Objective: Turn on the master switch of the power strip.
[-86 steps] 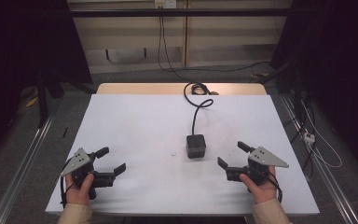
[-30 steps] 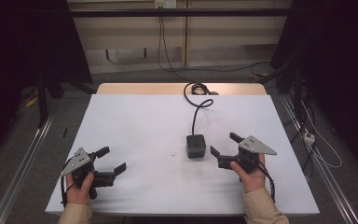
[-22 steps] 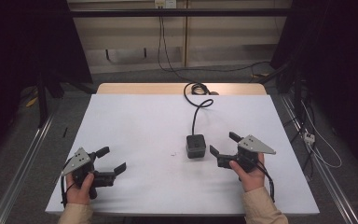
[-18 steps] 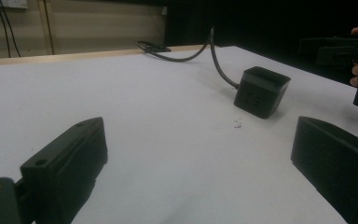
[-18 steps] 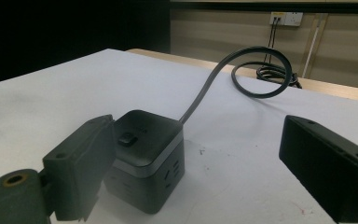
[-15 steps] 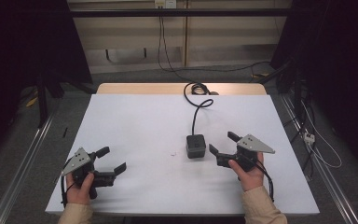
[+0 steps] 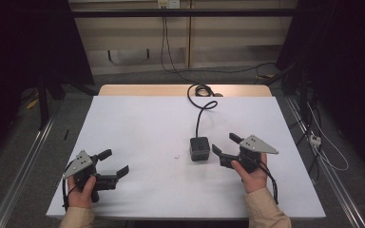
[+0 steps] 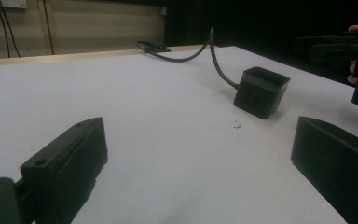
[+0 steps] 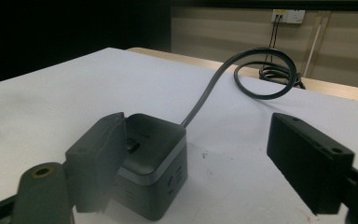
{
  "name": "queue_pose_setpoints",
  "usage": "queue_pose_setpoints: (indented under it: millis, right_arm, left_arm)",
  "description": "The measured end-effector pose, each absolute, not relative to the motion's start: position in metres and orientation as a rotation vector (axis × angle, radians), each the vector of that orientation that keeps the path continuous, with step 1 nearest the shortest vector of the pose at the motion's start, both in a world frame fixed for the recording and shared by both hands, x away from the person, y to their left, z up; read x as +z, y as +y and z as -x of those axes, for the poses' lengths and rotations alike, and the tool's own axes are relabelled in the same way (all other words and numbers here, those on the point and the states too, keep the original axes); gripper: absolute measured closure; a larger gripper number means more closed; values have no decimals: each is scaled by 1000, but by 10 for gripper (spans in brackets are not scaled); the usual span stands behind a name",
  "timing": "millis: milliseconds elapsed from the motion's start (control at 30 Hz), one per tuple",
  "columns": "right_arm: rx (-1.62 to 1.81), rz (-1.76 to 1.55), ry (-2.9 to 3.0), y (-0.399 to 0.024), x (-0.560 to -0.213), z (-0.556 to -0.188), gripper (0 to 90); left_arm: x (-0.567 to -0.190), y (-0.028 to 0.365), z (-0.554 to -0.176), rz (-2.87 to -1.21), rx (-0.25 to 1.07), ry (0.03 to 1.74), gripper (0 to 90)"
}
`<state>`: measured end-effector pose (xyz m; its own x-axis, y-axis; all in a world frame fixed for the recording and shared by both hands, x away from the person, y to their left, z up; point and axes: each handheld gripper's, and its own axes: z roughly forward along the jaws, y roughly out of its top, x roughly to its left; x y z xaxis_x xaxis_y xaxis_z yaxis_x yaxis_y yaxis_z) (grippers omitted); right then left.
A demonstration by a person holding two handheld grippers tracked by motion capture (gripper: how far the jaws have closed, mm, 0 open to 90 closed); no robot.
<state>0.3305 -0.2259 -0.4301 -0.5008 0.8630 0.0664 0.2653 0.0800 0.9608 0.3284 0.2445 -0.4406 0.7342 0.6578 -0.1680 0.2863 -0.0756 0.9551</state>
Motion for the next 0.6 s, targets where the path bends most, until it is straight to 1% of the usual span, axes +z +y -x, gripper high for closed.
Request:
queue_pose_setpoints:
  millis: [200,500,600]
  right_arm:
    - [1431,-1121,1834,-224,-431,-333,252]
    - [1440,-1114,1855,-219,-430,-336,294]
    - [1436,-1112,1870,-218,-430,-337,324]
  left_arm:
    - [-440,245,-328,-1664,363,765,33]
    - [-441,245,-329,-1664,362,765,34]
    - [-441,245,-329,-1667,363,764,33]
